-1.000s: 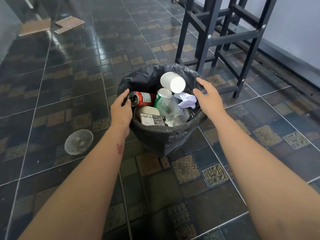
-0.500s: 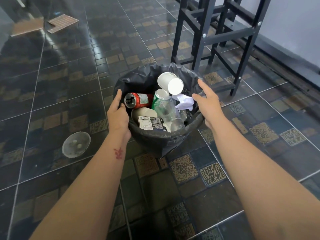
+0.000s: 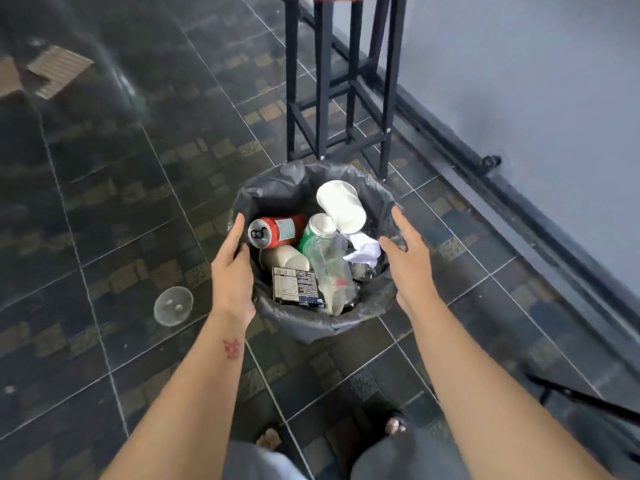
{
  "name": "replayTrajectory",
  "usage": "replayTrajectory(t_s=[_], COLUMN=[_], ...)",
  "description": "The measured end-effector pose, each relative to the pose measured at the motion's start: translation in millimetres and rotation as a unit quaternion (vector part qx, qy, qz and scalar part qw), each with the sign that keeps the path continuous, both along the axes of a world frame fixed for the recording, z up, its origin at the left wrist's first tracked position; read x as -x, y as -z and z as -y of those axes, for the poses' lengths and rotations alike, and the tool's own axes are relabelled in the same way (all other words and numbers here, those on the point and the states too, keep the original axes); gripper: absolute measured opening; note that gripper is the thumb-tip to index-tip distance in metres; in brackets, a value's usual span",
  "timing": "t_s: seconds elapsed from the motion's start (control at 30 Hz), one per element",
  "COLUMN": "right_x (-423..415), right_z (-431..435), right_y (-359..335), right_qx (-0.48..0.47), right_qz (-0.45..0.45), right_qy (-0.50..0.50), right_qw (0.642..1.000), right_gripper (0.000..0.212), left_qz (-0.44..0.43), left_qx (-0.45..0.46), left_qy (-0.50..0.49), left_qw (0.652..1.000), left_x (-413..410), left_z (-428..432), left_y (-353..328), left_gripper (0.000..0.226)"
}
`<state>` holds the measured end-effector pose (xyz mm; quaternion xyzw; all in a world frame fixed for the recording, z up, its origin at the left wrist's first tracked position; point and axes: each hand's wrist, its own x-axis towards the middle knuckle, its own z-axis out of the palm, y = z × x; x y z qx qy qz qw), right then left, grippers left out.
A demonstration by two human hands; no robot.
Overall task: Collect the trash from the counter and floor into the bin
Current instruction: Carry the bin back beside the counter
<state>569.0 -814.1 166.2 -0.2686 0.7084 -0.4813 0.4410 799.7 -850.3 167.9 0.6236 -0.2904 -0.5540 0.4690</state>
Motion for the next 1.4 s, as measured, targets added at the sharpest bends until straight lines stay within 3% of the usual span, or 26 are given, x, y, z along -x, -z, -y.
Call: replayTrajectory(t_s=[0.23, 0.43, 0.9, 1.4], right_x=[25, 30, -20, 10], right_z=[-88, -173, -384, -645], right_y=[-198, -295, -339, -337], right_qx=[-0.021, 0.008, 0.051, 0.041], right_qz=[0.032, 0.043, 0.050, 0.056], right_qy=[0.116, 0.204, 0.399, 0.569], right_qw=[0.992, 0.978, 0.914, 0.819], right_gripper=[0.052, 0.051, 0.052, 0.048], left_qz=[0.025, 0.016, 0.003, 0.045], left_qx=[0.002, 0.024, 0.031, 0.010], left_qy=[0.082, 0.174, 0.368, 0.530], left_qw=[0.996, 0.984, 0.929, 0.847], left_x=[43, 59, 65, 179], left_z=[-48, -93, -234, -460], left_y=[-198, -285, -338, -340], left_gripper=[0.047, 0.050, 0.047, 0.048])
